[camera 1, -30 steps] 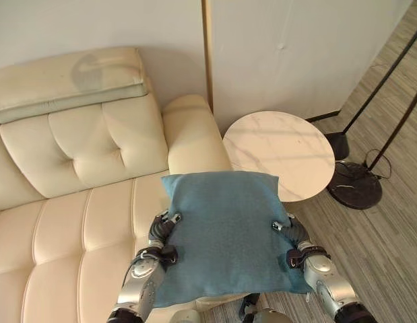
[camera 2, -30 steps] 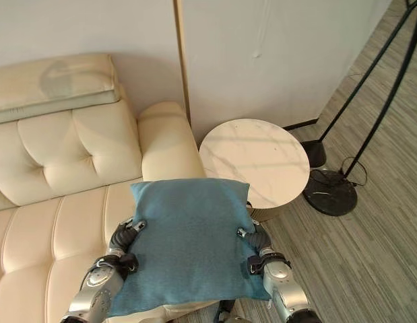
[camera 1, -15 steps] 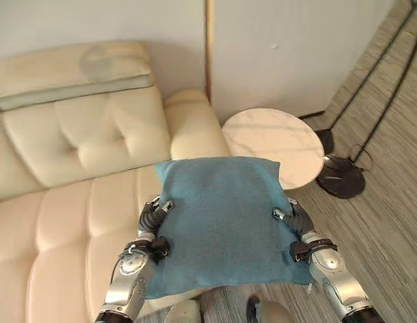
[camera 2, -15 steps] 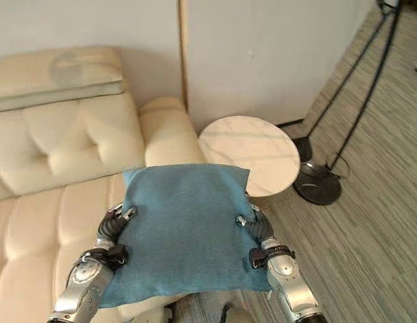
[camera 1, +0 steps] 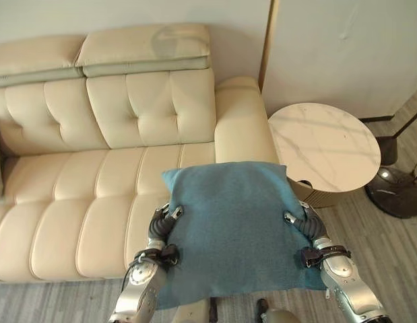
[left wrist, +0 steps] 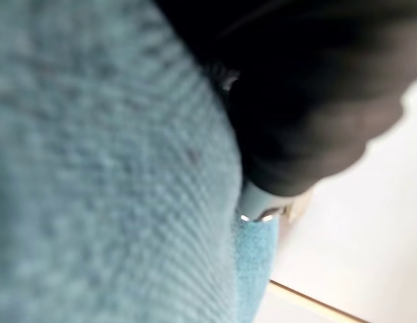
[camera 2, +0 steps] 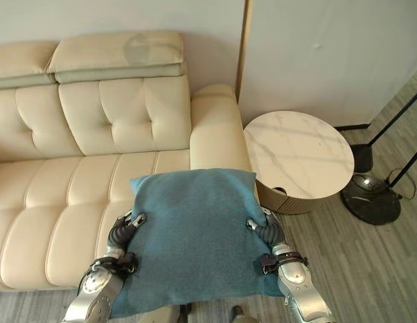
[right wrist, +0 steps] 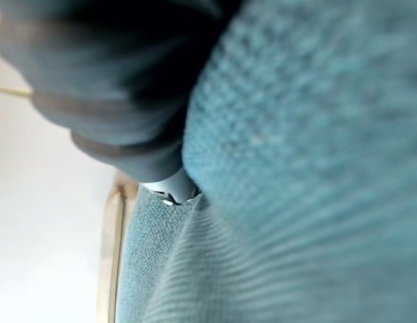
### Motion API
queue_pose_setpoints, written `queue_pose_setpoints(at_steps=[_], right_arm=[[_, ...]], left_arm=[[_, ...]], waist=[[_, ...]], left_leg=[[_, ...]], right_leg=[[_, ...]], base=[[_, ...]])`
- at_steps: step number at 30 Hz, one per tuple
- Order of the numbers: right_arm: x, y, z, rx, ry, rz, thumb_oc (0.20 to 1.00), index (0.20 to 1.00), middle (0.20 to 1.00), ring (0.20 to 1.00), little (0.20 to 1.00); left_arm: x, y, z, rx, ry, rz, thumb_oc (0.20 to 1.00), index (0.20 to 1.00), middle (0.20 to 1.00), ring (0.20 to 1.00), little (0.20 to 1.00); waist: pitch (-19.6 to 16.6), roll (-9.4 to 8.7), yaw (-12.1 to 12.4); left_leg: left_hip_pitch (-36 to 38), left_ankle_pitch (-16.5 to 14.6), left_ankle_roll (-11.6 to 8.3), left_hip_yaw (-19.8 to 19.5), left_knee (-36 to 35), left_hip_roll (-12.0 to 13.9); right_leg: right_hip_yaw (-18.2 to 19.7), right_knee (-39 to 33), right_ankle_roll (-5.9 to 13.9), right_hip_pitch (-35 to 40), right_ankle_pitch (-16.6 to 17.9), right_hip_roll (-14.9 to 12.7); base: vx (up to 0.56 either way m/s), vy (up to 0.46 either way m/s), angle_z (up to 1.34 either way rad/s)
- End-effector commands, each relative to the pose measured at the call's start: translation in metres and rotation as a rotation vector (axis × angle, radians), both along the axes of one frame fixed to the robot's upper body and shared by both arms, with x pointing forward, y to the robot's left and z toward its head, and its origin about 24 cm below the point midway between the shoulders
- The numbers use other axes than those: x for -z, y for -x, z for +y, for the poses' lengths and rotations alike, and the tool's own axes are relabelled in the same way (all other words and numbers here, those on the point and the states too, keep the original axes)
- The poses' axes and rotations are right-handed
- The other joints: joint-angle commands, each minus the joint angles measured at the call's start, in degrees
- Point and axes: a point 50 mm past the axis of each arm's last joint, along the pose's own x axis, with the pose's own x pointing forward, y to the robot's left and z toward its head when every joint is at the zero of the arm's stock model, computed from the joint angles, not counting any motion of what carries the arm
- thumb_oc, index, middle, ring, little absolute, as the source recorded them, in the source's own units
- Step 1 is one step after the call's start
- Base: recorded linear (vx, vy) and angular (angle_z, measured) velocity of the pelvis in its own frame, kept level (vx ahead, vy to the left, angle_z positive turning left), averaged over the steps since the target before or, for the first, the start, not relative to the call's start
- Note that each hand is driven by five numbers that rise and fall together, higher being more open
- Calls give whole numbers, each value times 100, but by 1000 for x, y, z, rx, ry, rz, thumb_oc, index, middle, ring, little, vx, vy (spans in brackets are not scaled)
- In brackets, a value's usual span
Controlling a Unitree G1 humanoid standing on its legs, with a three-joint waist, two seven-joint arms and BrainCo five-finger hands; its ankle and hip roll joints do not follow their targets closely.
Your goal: Pick up all the scattered cushions and arrange them neatly on the sofa.
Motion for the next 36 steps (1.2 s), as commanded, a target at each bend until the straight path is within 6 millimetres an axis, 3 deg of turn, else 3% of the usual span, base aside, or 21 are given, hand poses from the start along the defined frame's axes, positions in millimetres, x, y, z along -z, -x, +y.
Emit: queue_pose_setpoints(at_steps=[1,8,11,12,16,20,24,26,27,28,30,32,34,36], right_arm=[[-55,-25,35,-126,-154,-300,200,200,200,200,200],[-53,-26,46,-167,-190,-287,200,200,200,200,200],[-50,-26,53,-186,-208,-275,200,200,200,200,200],[-51,-26,53,-186,-208,-275,200,200,200,200,200],[-48,-24,52,-188,-197,-264,200,200,200,200,200],[-49,-25,50,-190,-204,-264,200,200,200,200,200],[-44,-20,45,-164,-211,-250,200,200,200,200,200],[-40,-17,39,-143,-206,-236,200,200,200,200,200],[-38,-15,33,-126,-191,-230,200,200,200,200,200],[-38,-15,33,-126,-191,-230,200,200,200,200,200],[-38,-16,28,-113,-176,-224,200,200,200,200,200],[-35,-17,25,-106,-163,-209,200,200,200,200,200],[-33,-17,22,-95,-152,-198,200,200,200,200,200],[-33,-17,22,-88,-147,-194,200,200,200,200,200]], left_arm=[[-40,-15,-10,79,24,-226,200,200,200,200,200],[-40,-13,2,72,-33,-214,200,200,200,200,200],[-40,-11,11,50,-66,-207,200,200,200,200,200],[-40,-11,12,50,-67,-207,200,200,200,200,200],[-36,-9,12,46,-71,-191,200,200,200,200,200],[-34,-9,9,52,-70,-191,200,200,200,200,200],[-31,-6,6,62,-66,-182,200,200,200,200,200],[-28,-4,3,67,-49,-176,200,200,200,200,200],[-28,-4,2,78,-51,-175,200,200,200,200,200],[-28,-4,2,78,-51,-175,200,200,200,200,200],[-28,-5,1,82,-44,-177,200,200,200,200,200],[-26,-5,0,78,-37,-166,200,200,200,200,200],[-25,-4,1,79,-40,-156,200,200,200,200,200],[-25,-4,0,82,-50,-155,200,200,200,200,200]], waist=[[-323,-254,31],[-391,-388,143],[-358,-350,182],[-372,-353,180],[-375,-303,123],[-256,-305,34],[-204,-341,-22],[-266,-328,-32],[-309,-309,-72],[-310,-305,-79],[-258,-320,-109],[-221,-336,-90],[-212,-426,-44],[-239,-451,-3]], left_leg=[[593,-785,-249,-172,372,-52],[666,-1032,-104,-261,526,-164],[893,-1140,44,-287,473,-166],[875,-1119,45,-286,460,-169],[1199,-1064,69,-403,159,-305],[1455,-1069,69,-614,11,-539],[1703,-1221,66,-864,7,-729],[1741,-1329,-8,-984,88,-715],[1672,-1437,-142,-904,385,-610],[1660,-1449,-144,-910,407,-607],[1264,-1341,-305,-689,1221,-379],[937,-1276,-281,-513,1663,-178],[652,-1389,-185,-438,1556,-34],[591,-1235,-228,-578,1153,55]], right_leg=[[145,-853,648,58,476,-77],[219,-457,755,67,422,-330],[385,412,805,-188,450,-463],[385,403,803,-207,465,-464],[516,454,720,-519,424,-198],[529,103,729,-1002,624,182],[486,-225,725,-963,762,255],[651,-324,700,-866,806,292],[517,-403,687,-744,815,208],[509,-408,686,-741,817,210],[474,-475,630,-567,766,173],[500,-508,559,-404,649,169],[597,-523,561,-313,552,116],[663,-547,586,-253,523,126]], base=[[102,220,20],[46,160,10],[41,181,-2],[41,85,-1],[89,83,-6],[124,60,2],[190,-5,48],[206,-73,69],[178,-85,83],[144,-84,89],[47,-30,52],[47,18,17],[104,41,-7],[151,76,-20]])
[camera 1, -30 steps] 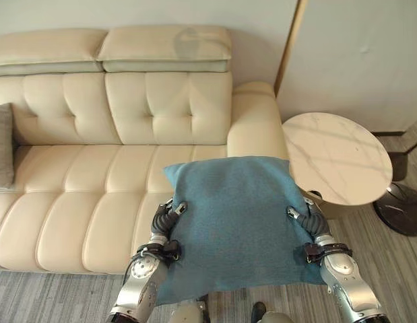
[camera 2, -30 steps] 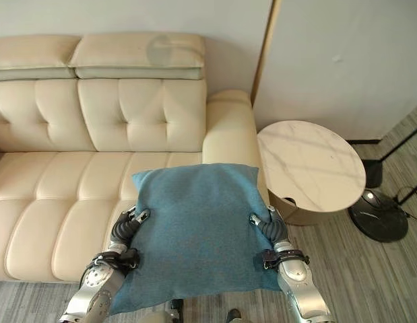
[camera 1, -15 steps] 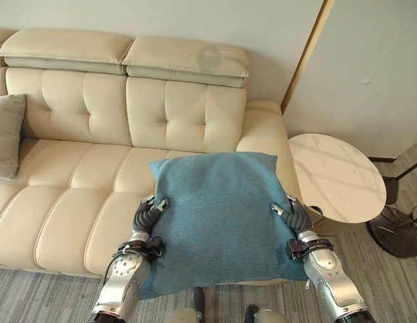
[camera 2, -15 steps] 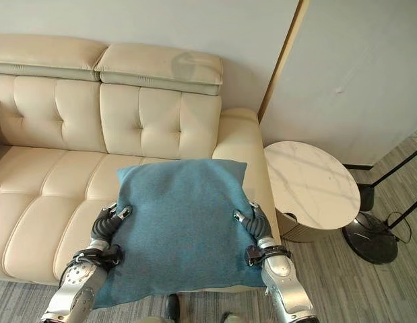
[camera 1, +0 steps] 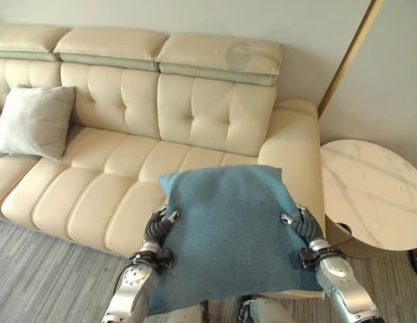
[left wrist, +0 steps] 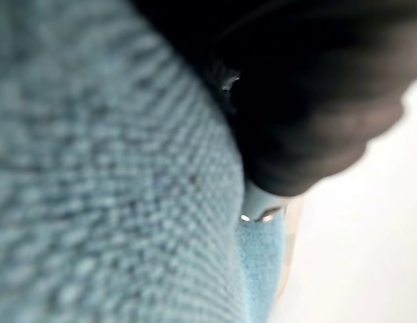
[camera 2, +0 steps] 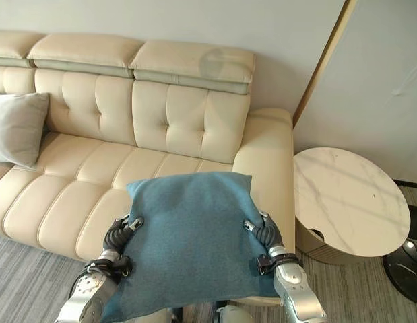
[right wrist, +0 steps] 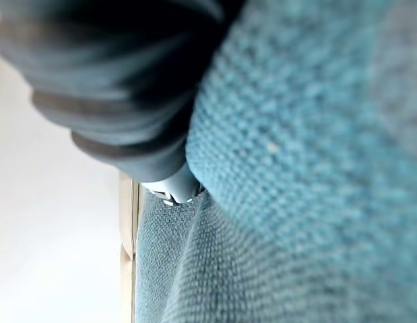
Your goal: Pick up all the scattered cushions and arrange them neatly on the sofa.
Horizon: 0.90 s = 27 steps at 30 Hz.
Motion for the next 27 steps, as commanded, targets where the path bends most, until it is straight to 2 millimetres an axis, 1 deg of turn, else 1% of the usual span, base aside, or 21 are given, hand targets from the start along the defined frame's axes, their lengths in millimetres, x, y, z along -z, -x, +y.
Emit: queue_pose_setpoints(at_steps=[1,3,4,5,7,8,10,11,12,13,15,18,21,23,25,26,27], right_arm=[[-39,-16,17,-35,-105,-224,200,200,200,200,200],[-38,-17,17,-25,-100,-224,200,200,200,200,200],[-38,-18,16,-19,-90,-223,200,200,200,200,200],[-37,-18,16,-14,-85,-222,200,200,200,200,200],[-35,-18,17,-17,-75,-212,200,200,200,200,200],[-34,-18,17,-22,-66,-209,200,200,200,200,200],[-33,-17,20,-34,-61,-201,200,200,200,200,200],[-33,-18,23,-48,-67,-201,200,200,200,200,200],[-35,-20,28,-63,-78,-208,200,200,200,200,200],[-35,-20,29,-63,-78,-208,200,200,200,200,200],[-39,-24,35,-78,-90,-228,200,200,200,200,200],[-46,-32,47,-80,-118,-260,200,200,200,200,200],[-67,-47,64,-78,-133,-358,200,200,200,200,200],[-92,-60,79,-88,-138,-458,200,200,200,200,200],[-121,-73,100,-103,-143,-565,200,200,200,200,200],[-157,-85,123,-111,-152,-688,200,200,200,200,200],[-171,-92,130,-107,-144,-725,200,200,200,200,200]], left_arm=[[-39,-18,-17,96,10,-215,200,200,200,200,200],[-41,-20,-18,84,9,-227,200,200,200,200,200],[-43,-21,-18,82,8,-235,200,200,200,200,200],[-43,-22,-19,78,10,-238,200,200,200,200,200],[-43,-22,-22,89,22,-238,200,200,200,200,200],[-42,-21,-24,99,21,-235,200,200,200,200,200],[-41,-20,-22,109,5,-230,200,200,200,200,200],[-41,-20,-20,113,-4,-228,200,200,200,200,200],[-41,-21,-15,106,-27,-224,200,200,200,200,200],[-41,-21,-15,106,-28,-224,200,200,200,200,200],[-43,-22,-8,87,-60,-234,200,200,200,200,200],[-47,-26,3,29,-107,-250,200,200,200,200,200],[-61,-39,10,-51,-166,-316,200,200,200,200,200],[-79,-52,11,-97,-198,-395,200,200,200,200,200],[-102,-69,9,-148,-250,-495,200,200,200,200,200],[-127,-90,4,-215,-277,-583,200,200,200,200,200],[-141,-100,2,-242,-287,-628,200,200,200,200,200]], waist=[[-284,-231,-27],[-244,-221,38],[-231,-209,53],[-219,-192,63],[-275,-125,49],[-306,-98,37],[-363,-110,41],[-371,-124,45],[-373,-143,76],[-371,-146,91],[-368,-160,121],[-356,-175,149],[-287,-162,196],[-200,-134,211],[-92,-90,242],[-27,-68,275],[-32,-70,301]], left_leg=[[402,-297,-170,-145,-822,159],[193,46,-318,-498,-1098,213],[111,156,-371,-630,-1173,238],[68,200,-401,-720,-1195,256],[204,176,-380,-810,-1339,245],[289,176,-371,-784,-1405,234],[359,93,-294,-746,-1328,132],[387,42,-260,-698,-1268,91],[421,-67,-184,-590,-1178,41],[423,-75,-182,-573,-1171,44],[392,-186,-106,-409,-1046,31],[258,-260,-31,-218,-932,46],[1,-243,-11,-83,-922,62],[-230,-200,-13,-45,-939,28],[-505,-151,-26,-25,-940,-29],[-773,-37,-58,-20,-1005,-100],[-882,18,-70,-35,-1042,-118]], right_leg=[[97,-704,1117,358,163,-132],[220,-680,1115,427,78,-116],[279,-664,1112,456,33,-117],[324,-627,1113,480,-2,-136],[365,-600,1152,552,-40,-179],[406,-591,1165,594,-71,-217],[528,-557,1229,630,-42,-369],[594,-543,1258,631,-20,-436],[731,-530,1316,577,45,-539],[749,-527,1317,572,45,-537],[866,-564,1375,480,139,-612],[988,-620,1460,287,304,-680],[1044,-690,1537,-26,503,-725],[1031,-718,1559,-281,617,-744],[995,-760,1572,-546,736,-753],[955,-812,1578,-843,871,-756],[936,-849,1575,-953,917,-759]], base=[[129,106,-20],[111,138,-29],[110,166,-37],[119,210,-36],[129,233,-35],[154,237,-34],[152,252,-22],[111,276,-24],[64,189,-27],[31,172,-44],[3,113,-47],[-40,81,-36],[-105,38,-40],[-153,22,-7],[-192,36,-5],[-183,41,-5],[-135,22,-3]])
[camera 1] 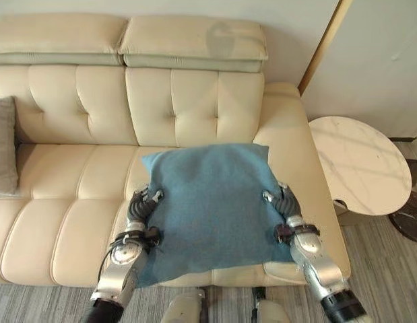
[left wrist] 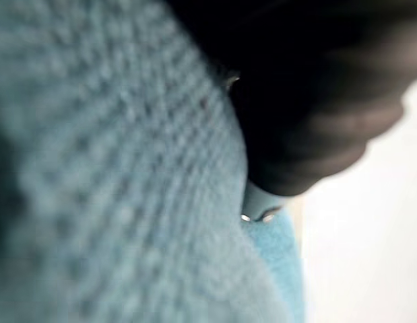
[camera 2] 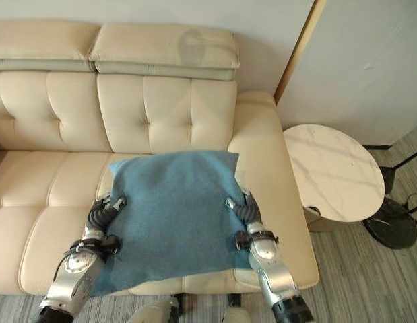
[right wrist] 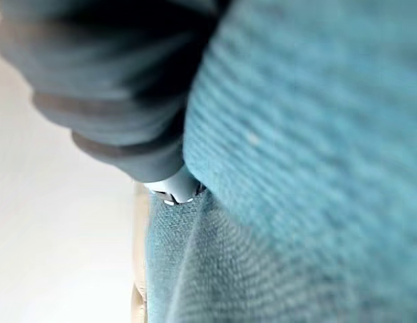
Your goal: Pick up all the scattered cushions and arrange them neatly on the sofa.
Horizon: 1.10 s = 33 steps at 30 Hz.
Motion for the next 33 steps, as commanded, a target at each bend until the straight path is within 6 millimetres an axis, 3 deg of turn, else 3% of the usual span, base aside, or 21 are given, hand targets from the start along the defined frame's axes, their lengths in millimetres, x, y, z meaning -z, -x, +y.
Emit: queue_pose_setpoints(at_steps=[1,2,5,6,7,8,10,12,13,14,15,16,18,21,23,24,26,33], right_arm=[[-94,-9,59,-113,-102,-421,200,200,200,200,200],[-142,-27,70,-59,-47,-556,200,200,200,200,200],[-162,-31,72,-32,-32,-610,200,200,200,200,200],[-194,-37,74,28,-20,-691,200,200,200,200,200],[-209,-39,72,67,-12,-727,200,200,200,200,200],[-236,-43,69,134,1,-780,200,200,200,200,200],[-249,-42,71,149,-6,-808,200,200,200,200,200],[-273,-45,67,215,5,-843,200,200,200,200,200],[-289,-48,59,285,46,-856,708,708,708,708,708],[-290,-48,58,287,45,-858,708,708,708,708,708],[-303,-53,43,336,94,-853,1000,1000,1000,1000,1000],[-308,-56,23,382,52,-832,1000,1000,1000,1000,1000],[-306,-58,15,399,34,-816,1000,1000,1000,1000,1000],[-286,-72,-2,411,67,-701,1000,1000,1000,1000,1000],[-257,-88,-13,359,188,-557,1000,1000,1000,1000,1000],[-257,-89,-13,358,188,-556,1000,1000,1000,1000,1000],[-227,-101,-26,291,284,-404,1000,1000,1000,1000,1000],[-224,-96,-53,337,294,-419,1000,1000,1000,1000,1000]], left_arm=[[-77,-31,-30,16,-78,-389,200,200,200,200,200],[-129,-59,-31,-54,-158,-522,200,200,200,200,200],[-150,-67,-33,-70,-184,-570,200,200,200,200,200],[-191,-78,-36,-109,-233,-662,200,200,200,200,200],[-210,-83,-38,-125,-266,-691,200,200,200,200,200],[-245,-88,-40,-165,-316,-745,200,200,200,200,200],[-259,-90,-42,-180,-334,-759,200,200,200,200,200],[-285,-94,-42,-214,-378,-768,200,200,200,200,200],[-307,-97,-42,-246,-423,-756,1000,1000,1000,1000,1000],[-308,-97,-43,-245,-423,-759,1000,1000,1000,1000,1000],[-327,-98,-46,-253,-487,-746,1000,1000,1000,1000,1000],[-342,-97,-47,-251,-567,-739,1000,1000,1000,1000,1000],[-346,-95,-43,-254,-576,-739,1000,1000,1000,1000,1000],[-343,-98,-31,-251,-581,-693,1000,1000,1000,1000,1000],[-321,-107,-19,-219,-547,-598,1000,1000,1000,1000,1000],[-321,-107,-18,-218,-546,-598,1000,1000,1000,1000,1000],[-286,-118,-2,-176,-542,-452,1000,1000,1000,1000,1000],[-253,-112,24,-160,-391,-436,1000,1000,1000,1000,1000]], waist=[[-58,-2,144],[12,14,189],[57,13,215],[130,17,256],[147,29,281],[200,51,332],[234,69,359],[277,134,385],[318,209,395],[321,207,397],[361,286,408],[444,396,397],[458,425,401],[503,499,347],[516,474,304],[507,479,302],[504,359,256],[559,292,263]], left_leg=[[-130,-741,-333,-286,467,149],[-422,-595,-409,-322,343,158],[-536,-539,-433,-352,311,165],[-739,-438,-482,-440,251,166],[-852,-391,-505,-489,215,161],[-1045,-302,-537,-589,139,173],[-1171,-260,-551,-651,139,154],[-1397,-145,-579,-773,67,138],[-1573,-28,-600,-867,-46,117],[-1588,-21,-601,-873,-50,116],[-1753,121,-628,-949,-175,95],[-1904,276,-658,-1009,-345,69],[-1941,331,-669,-1024,-426,62],[-2073,504,-692,-1077,-654,38],[-2121,624,-738,-1060,-833,33],[-2124,626,-738,-1060,-836,34],[-2129,690,-773,-1016,-892,57],[-1854,686,-823,-940,-927,88]], right_leg=[[-123,-81,292,-168,161,-24],[-222,-106,301,-519,251,11],[-249,-129,299,-635,278,10],[-315,-155,308,-849,304,12],[-350,-158,309,-979,321,11],[-396,-150,312,-1189,326,7],[-417,-122,310,-1311,320,3],[-442,-42,292,-1587,292,-1],[-439,48,297,-1834,264,-10],[-443,59,296,-1854,260,-11],[-440,147,287,-2070,217,-9],[-453,229,295,-2292,190,-10],[-468,240,298,-2344,172,-15],[-442,288,311,-2607,154,27],[-456,266,321,-2730,174,48],[-455,267,321,-2735,174,48],[-450,254,319,-2788,200,66],[-441,242,314,-2559,191,100]], base=[[-113,-31,2],[-74,-29,5],[-54,-38,7],[-66,-56,10],[-95,-93,12],[-64,-69,13],[-41,-39,25],[-44,-41,21],[-33,-31,8],[-52,-37,20],[-45,-30,28],[-54,-23,30],[-15,3,27],[-14,19,19],[-1,-2,8],[-6,-26,10],[-14,-33,30],[-26,-7,-4]])
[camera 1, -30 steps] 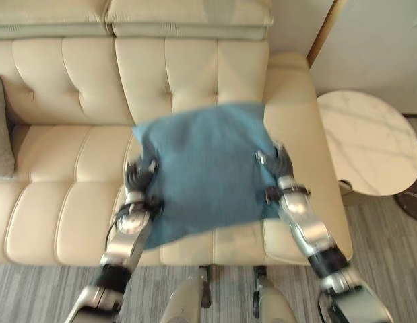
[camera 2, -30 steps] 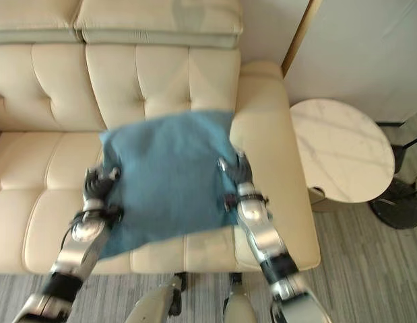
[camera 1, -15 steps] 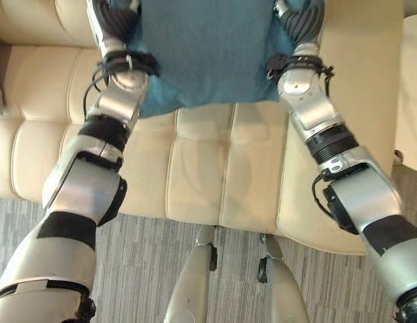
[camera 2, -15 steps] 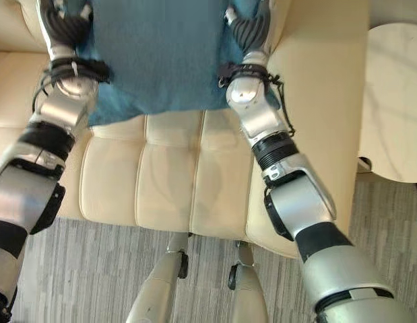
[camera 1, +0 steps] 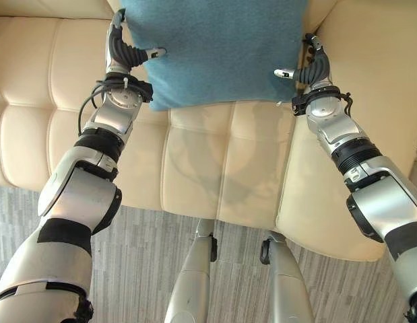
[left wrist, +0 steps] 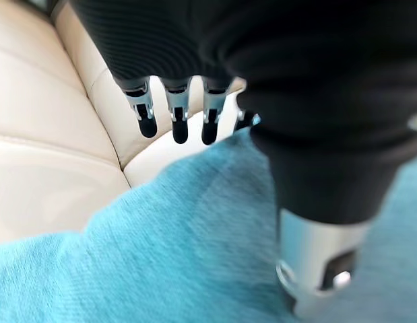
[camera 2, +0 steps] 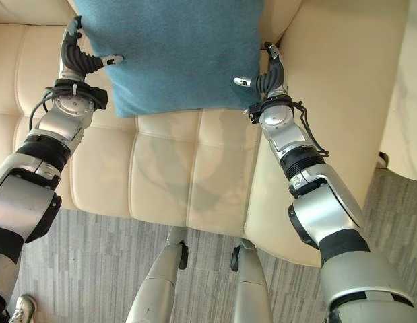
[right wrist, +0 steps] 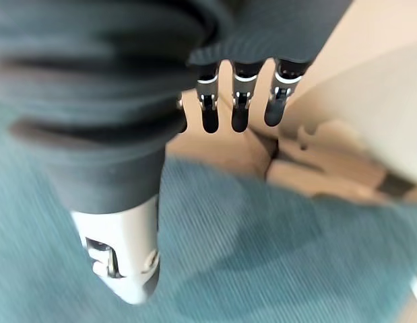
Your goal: Pick up all the scattered cushions and arrange them neatly on the sofa.
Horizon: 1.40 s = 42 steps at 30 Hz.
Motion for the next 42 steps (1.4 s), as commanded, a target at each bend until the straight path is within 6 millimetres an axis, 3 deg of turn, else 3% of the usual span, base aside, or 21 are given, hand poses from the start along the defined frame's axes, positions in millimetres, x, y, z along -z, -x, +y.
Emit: queue_pose_setpoints(at_steps=[1,5,8,9,11,12,13,15,18,19,20,23,25,28,31,33,34,36,38,40,42], right_arm=[[-34,14,-5,-23,-33,-184,1000,1000,1000,1000,1000],[-27,29,-15,-38,-30,-244,1000,1000,1000,1000,1000],[-6,47,-29,-76,-2,-260,1000,1000,1000,1000,1000],[25,61,-48,-70,31,-207,1000,1000,1000,1000,1000],[43,67,-57,-54,43,-163,1000,1000,1000,1000,1000],[88,83,-73,-41,33,-40,1000,1000,1000,1000,1000],[89,83,-73,-41,33,-38,1000,1000,1000,1000,1000],[128,100,-88,-15,0,76,1000,1000,1000,1000,1000],[195,134,-105,37,-88,293,1000,1000,1000,1000,1000],[237,161,-113,77,-137,450,1000,1000,1000,1000,1000],[237,161,-113,77,-137,451,1000,1000,1000,1000,1000],[299,205,-120,141,-210,717,1000,1000,1000,1000,1000],[323,221,-119,167,-221,827,1000,1000,1000,1000,1000],[342,235,-117,182,-232,926,1000,1000,1000,1000,1000],[349,239,-112,168,-230,963,1000,1000,1000,1000,1000],[352,232,-102,142,-236,964,1000,1000,1000,1000,1000],[352,232,-102,142,-236,963,1000,1000,1000,1000,1000],[356,235,-99,135,-242,975,1000,1000,1000,1000,1000],[357,236,-96,128,-237,978,1000,1000,1000,1000,1000],[358,234,-95,137,-236,980,1000,1000,1000,1000,1000],[354,227,-95,133,-208,969,1000,1000,1000,1000,1000]], left_arm=[[-22,17,23,23,103,-177,1000,1000,1000,1000,1000],[-3,30,27,73,141,-215,1000,1000,1000,1000,1000],[32,50,47,65,120,-183,1000,1000,1000,1000,1000],[64,68,59,43,110,-135,1000,1000,1000,1000,1000],[80,77,65,29,110,-101,1000,1000,1000,1000,1000],[126,96,73,8,142,23,1000,1000,1000,1000,1000],[127,96,73,8,142,25,1000,1000,1000,1000,1000],[170,114,78,-7,195,160,1000,1000,1000,1000,1000],[232,157,89,-75,285,364,1000,1000,1000,1000,1000],[269,187,97,-138,336,505,1000,1000,1000,1000,1000],[269,187,97,-138,336,505,1000,1000,1000,1000,1000],[320,232,98,-211,403,735,1000,1000,1000,1000,1000],[342,254,95,-225,420,858,1000,1000,1000,1000,1000],[362,275,86,-234,438,961,1000,1000,1000,1000,1000],[363,278,85,-224,419,973,1000,1000,1000,1000,1000],[348,253,82,-170,361,897,1000,1000,1000,1000,1000],[348,253,82,-170,360,897,1000,1000,1000,1000,1000],[344,248,80,-151,348,883,1000,1000,1000,1000,1000],[343,247,81,-147,333,885,1000,1000,1000,1000,1000],[348,247,74,-145,361,888,1000,1000,1000,1000,1000],[353,244,65,-141,368,899,1000,1000,1000,1000,1000]], waist=[[-19,-312,130],[-26,-353,124],[-36,-401,95],[-77,-455,81],[-105,-478,62],[-136,-529,27],[-148,-533,24],[-212,-588,-16],[-359,-637,-90],[-472,-666,-143],[-483,-670,-148],[-662,-694,-227],[-788,-696,-273],[-896,-702,-318],[-856,-768,-365],[-663,-642,-247],[-678,-646,-252],[-709,-578,-173],[-756,-538,-98],[-773,-577,10],[-744,-488,49]], left_leg=[[407,-362,-504,324,-323,-176],[695,-433,-498,360,-308,-201],[1015,-593,-472,404,-255,-210],[1250,-719,-426,438,-165,-221],[1335,-765,-400,456,-109,-233],[1560,-925,-355,476,28,-247],[1543,-903,-352,476,30,-253],[1711,-1033,-301,466,161,-272],[1984,-1218,-228,490,350,-287],[2207,-1326,-182,498,436,-281],[2193,-1304,-180,497,427,-288],[2533,-1504,-100,517,587,-237],[2713,-1580,-57,566,650,-222],[3055,-1664,-2,756,585,-196],[3228,-1620,24,1030,430,-193],[3084,-1377,58,1190,383,30],[3063,-1362,59,1188,379,26],[3034,-1202,77,1211,241,115],[2963,-1047,65,1240,161,185],[2857,-782,-88,1284,38,181],[2552,-341,-295,1252,-286,157]], right_leg=[[189,-313,432,158,-68,-224],[155,-363,424,488,-69,-202],[127,-404,413,862,-120,-210],[82,-437,415,1161,-121,-255],[61,-466,409,1295,-110,-263],[13,-498,408,1624,-154,-282],[13,-514,410,1616,-128,-287],[-56,-558,412,1883,-159,-301],[-99,-586,409,2258,-223,-306],[-127,-579,403,2518,-287,-304],[-128,-589,405,2507,-269,-310],[-129,-522,405,2843,-391,-332],[-57,-491,414,2973,-389,-347],[86,-565,476,3103,-245,-374],[264,-606,649,2929,206,-372],[-273,42,417,2844,-338,-257],[-274,40,416,2823,-329,-261],[-200,766,259,3044,-836,-65],[23,1366,224,3262,-1047,131],[26,676,34,3678,-1487,372],[129,61,-137,3699,-1538,688]], base=[[-28,2,-10],[-24,0,0],[10,10,-3],[12,25,-14],[32,11,-11],[38,8,-4],[49,-6,-1],[53,-20,-4],[66,11,-9],[86,18,-12],[76,25,-4],[62,54,-4],[52,109,-4],[12,131,-28],[-205,91,-65],[-393,23,-63],[-174,7,-72],[-187,-43,-41],[-203,-154,2],[-223,-273,-15],[-367,-315,14]])
